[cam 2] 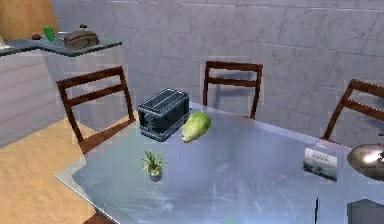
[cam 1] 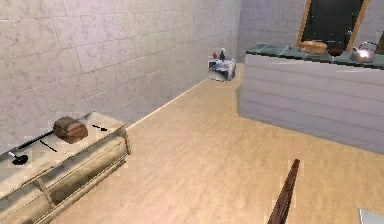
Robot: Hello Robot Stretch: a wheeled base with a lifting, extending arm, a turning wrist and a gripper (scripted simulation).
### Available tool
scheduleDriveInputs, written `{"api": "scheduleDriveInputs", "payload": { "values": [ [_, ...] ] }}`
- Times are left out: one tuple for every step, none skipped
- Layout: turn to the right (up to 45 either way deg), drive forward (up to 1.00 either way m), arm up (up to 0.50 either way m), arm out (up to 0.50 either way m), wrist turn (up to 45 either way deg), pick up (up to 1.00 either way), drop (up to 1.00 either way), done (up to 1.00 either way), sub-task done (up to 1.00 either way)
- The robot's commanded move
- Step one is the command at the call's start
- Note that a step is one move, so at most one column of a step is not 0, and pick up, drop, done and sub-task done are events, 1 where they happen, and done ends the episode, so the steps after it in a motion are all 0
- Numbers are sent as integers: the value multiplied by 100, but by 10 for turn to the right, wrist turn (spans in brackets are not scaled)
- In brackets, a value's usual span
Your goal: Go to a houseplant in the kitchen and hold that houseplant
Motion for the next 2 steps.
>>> {"api": "scheduleDriveInputs", "payload": {
  "values": [
    [0,0,50,0,0,0,0,0,0],
    [0,0,26,0,0,0,0,0,0]
  ]
}}
